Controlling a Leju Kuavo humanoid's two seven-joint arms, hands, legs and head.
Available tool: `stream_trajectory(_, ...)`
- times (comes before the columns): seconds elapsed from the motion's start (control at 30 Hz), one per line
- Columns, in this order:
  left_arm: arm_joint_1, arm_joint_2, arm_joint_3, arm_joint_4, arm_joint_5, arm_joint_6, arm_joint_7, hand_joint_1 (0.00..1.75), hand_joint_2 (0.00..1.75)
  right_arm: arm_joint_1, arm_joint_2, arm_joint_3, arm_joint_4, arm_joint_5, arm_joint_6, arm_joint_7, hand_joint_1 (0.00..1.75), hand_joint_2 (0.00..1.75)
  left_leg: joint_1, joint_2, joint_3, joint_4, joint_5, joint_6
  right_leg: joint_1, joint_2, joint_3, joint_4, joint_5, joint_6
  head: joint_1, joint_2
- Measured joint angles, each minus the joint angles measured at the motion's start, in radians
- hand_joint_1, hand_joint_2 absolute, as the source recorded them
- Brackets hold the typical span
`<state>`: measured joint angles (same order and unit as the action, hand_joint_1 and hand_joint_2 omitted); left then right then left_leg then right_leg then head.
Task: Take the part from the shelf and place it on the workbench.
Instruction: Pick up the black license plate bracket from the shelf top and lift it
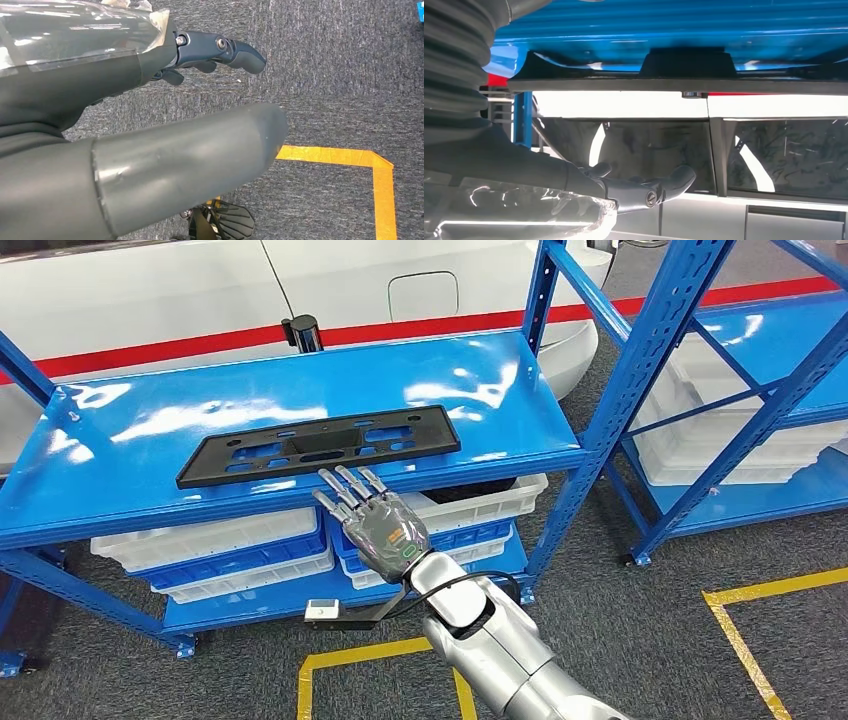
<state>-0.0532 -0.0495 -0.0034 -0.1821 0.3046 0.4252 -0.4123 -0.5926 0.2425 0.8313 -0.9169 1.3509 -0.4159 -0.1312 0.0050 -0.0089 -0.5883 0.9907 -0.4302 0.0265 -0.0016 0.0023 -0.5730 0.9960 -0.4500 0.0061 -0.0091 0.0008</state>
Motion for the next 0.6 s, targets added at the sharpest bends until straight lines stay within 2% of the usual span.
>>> stream_trajectory(0.1, 0.0, 0.0, 0.0, 0.0, -0.001, 0.0, -0.004, 0.0, 0.0, -0.017, 0.004, 0.002, 0.014, -0.025, -0.006, -0.014, 0.0, 1.75, 0.0, 0.0, 0.0, 0.0, 0.0, -0.007, 0.001, 0.0, 0.0, 0.0, 0.0, 0.0, 0.0, 0.0)
stream_trajectory(0.47, 0.0, -0.001, 0.0, 0.0, -0.017, -0.003, -0.005, 0.0, 0.0, -0.075, 0.034, 0.003, 0.1, -0.033, -0.023, 0.01, 0.0, 1.75, -0.005, 0.0, -0.001, 0.0, 0.0, -0.008, -0.004, 0.0, 0.0, 0.0, 0.0, 0.0, 0.0, 0.0)
stream_trajectory(0.53, 0.0, 0.0, 0.0, 0.0, -0.02, -0.012, -0.004, 0.0, 0.0, -0.093, 0.041, 0.003, 0.125, -0.032, -0.022, 0.021, 0.0, 1.75, -0.007, 0.0, -0.003, 0.004, -0.002, -0.003, -0.011, 0.0, 0.001, -0.004, 0.002, 0.004, 0.0, 0.0)
stream_trajectory(0.6, -0.001, 0.002, 0.0, 0.0, -0.021, -0.016, -0.003, 0.0, 0.0, -0.109, 0.051, 0.002, 0.147, -0.033, -0.023, 0.023, 0.0, 1.75, -0.008, 0.0, 0.001, -0.002, -0.002, 0.01, -0.013, 0.001, 0.005, -0.013, 0.006, 0.011, -0.001, 0.0)
